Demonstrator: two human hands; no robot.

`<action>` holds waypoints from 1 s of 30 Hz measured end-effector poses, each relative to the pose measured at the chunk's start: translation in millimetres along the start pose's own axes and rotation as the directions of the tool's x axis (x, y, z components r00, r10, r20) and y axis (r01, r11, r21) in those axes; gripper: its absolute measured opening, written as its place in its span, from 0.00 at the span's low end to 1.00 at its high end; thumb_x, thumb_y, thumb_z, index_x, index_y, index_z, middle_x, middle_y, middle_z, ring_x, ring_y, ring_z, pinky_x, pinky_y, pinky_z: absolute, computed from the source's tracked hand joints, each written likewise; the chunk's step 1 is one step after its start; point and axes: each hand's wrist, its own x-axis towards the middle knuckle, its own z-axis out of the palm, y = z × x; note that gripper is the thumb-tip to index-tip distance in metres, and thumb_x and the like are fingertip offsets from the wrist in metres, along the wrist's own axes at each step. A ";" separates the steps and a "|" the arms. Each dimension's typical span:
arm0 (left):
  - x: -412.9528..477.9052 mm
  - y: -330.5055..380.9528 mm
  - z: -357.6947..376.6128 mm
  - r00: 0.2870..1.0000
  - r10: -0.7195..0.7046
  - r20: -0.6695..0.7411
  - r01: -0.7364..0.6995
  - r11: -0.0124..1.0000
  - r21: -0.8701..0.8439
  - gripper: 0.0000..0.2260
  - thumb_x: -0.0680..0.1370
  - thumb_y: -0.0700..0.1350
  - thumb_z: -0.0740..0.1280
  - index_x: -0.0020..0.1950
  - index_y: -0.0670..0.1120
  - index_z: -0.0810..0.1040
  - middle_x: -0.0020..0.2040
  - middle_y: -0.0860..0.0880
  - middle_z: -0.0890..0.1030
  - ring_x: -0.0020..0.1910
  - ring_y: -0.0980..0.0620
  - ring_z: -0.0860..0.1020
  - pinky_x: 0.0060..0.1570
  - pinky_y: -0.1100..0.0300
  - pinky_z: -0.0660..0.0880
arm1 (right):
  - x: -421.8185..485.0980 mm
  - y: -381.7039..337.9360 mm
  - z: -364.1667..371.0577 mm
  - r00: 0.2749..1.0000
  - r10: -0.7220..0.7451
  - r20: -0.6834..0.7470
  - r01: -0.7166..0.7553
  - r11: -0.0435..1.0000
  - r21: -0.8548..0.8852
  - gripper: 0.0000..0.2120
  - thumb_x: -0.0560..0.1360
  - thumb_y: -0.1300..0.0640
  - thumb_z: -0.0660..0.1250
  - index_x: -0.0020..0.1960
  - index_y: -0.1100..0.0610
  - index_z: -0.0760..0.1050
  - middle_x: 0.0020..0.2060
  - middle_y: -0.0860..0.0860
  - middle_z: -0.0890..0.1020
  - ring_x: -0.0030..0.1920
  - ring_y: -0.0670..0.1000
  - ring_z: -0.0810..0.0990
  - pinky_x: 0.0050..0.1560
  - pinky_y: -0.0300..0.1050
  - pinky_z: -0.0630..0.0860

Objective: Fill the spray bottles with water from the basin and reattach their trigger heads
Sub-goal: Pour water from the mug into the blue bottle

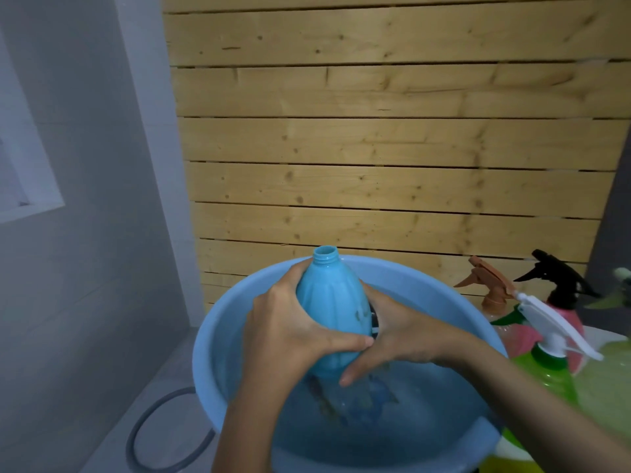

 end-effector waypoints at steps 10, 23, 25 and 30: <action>-26.1 32.4 13.9 0.984 0.134 0.114 -0.126 0.989 -0.078 0.46 0.47 0.58 0.82 0.60 0.70 0.62 0.49 0.66 0.74 0.53 0.61 0.73 0.54 0.61 0.74 | -57.3 -4.8 -1.9 0.947 -0.072 -0.313 0.042 0.994 -0.101 0.42 0.52 0.57 0.85 0.62 0.48 0.73 0.52 0.41 0.82 0.55 0.41 0.80 0.56 0.46 0.78; -49.9 49.7 54.8 0.991 0.066 0.120 -0.010 0.911 -0.413 0.39 0.47 0.59 0.78 0.57 0.61 0.72 0.48 0.61 0.80 0.49 0.63 0.79 0.45 0.66 0.77 | -92.9 5.0 9.2 0.827 -0.091 -0.555 0.157 0.985 0.073 0.39 0.49 0.55 0.81 0.59 0.53 0.76 0.48 0.48 0.85 0.50 0.46 0.84 0.50 0.47 0.81; -50.9 55.0 59.5 0.996 0.040 0.085 -0.002 0.914 -0.406 0.40 0.46 0.61 0.78 0.57 0.61 0.72 0.49 0.60 0.80 0.49 0.62 0.78 0.47 0.63 0.78 | -93.9 7.8 13.1 0.799 -0.094 -0.593 0.154 0.987 0.052 0.39 0.49 0.55 0.81 0.59 0.51 0.76 0.48 0.47 0.85 0.50 0.46 0.84 0.50 0.50 0.81; -51.7 56.4 64.4 0.999 -0.031 0.040 0.044 0.931 -0.363 0.38 0.48 0.56 0.83 0.55 0.59 0.73 0.47 0.58 0.80 0.48 0.60 0.78 0.45 0.62 0.77 | -94.9 10.0 17.9 0.777 -0.103 -0.621 0.119 0.993 -0.016 0.37 0.48 0.48 0.79 0.57 0.49 0.76 0.47 0.41 0.84 0.48 0.41 0.82 0.48 0.44 0.81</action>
